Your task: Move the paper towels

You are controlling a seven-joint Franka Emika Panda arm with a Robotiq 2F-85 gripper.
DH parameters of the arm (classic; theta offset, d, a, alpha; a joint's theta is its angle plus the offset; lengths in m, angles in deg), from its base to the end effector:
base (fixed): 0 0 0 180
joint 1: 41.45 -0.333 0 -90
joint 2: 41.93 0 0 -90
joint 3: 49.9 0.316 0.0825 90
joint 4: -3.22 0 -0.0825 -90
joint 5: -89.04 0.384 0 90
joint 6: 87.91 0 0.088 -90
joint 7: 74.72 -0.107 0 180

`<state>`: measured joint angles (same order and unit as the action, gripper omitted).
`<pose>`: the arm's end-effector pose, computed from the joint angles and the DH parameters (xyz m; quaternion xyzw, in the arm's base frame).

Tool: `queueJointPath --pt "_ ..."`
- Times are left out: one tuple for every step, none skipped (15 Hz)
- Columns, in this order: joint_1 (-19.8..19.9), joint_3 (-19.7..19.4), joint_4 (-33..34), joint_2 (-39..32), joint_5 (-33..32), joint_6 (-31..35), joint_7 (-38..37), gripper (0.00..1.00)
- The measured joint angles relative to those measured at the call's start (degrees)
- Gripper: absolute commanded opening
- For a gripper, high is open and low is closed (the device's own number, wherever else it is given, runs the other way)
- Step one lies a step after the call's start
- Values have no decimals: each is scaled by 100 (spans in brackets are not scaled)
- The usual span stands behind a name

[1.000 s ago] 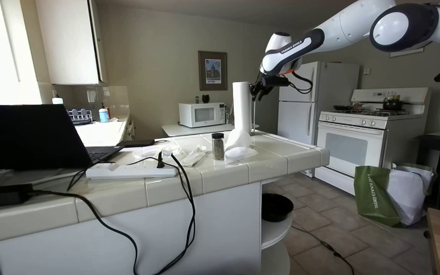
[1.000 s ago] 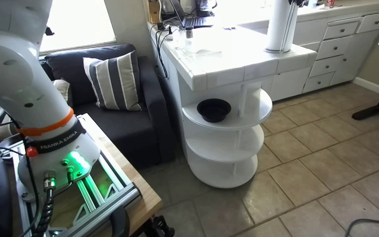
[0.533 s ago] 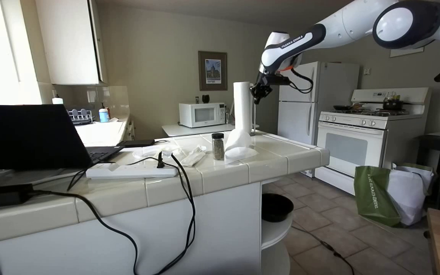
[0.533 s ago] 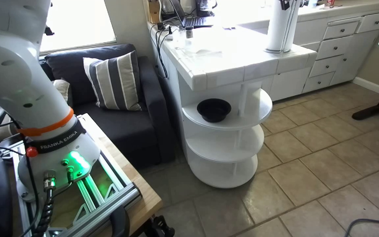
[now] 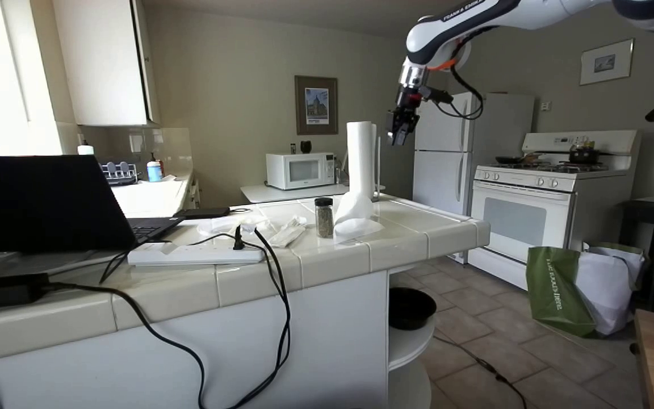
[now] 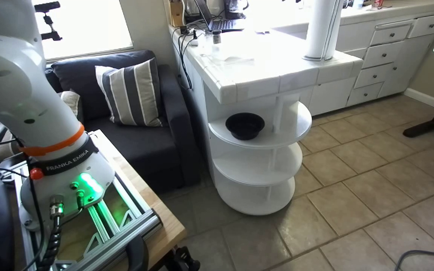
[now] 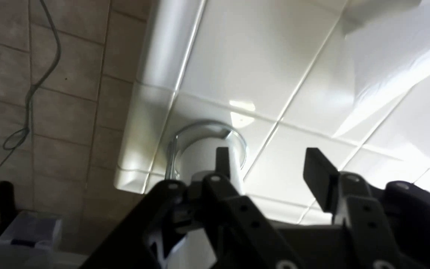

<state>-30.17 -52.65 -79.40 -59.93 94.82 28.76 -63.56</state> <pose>0.6650 -0.1555 0.5403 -0.9886 0.0387 -0.1452 0.0092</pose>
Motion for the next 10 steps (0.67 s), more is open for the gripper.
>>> queueJointPath --pt "6 -1 -233 301 -27 -357 189 95" --pt "-1 -13 -451 598 -108 -673 383 99" --pt "-8 -18 -682 902 -165 -945 619 100" --pt "-18 -18 -922 1207 -210 -1154 880 100" --pt "-38 -19 -1183 1519 -255 -1316 1153 100" --pt "-67 -19 -1424 1795 -309 -1443 1408 100" --pt "-112 -23 -1666 2072 -385 -1539 1654 100" --pt "-170 -26 -1897 2319 -473 -1580 1883 100" --pt "-221 -26 -2095 2527 -527 -1582 2017 100" --pt "-258 -27 -2237 2673 -552 -1582 2077 100"
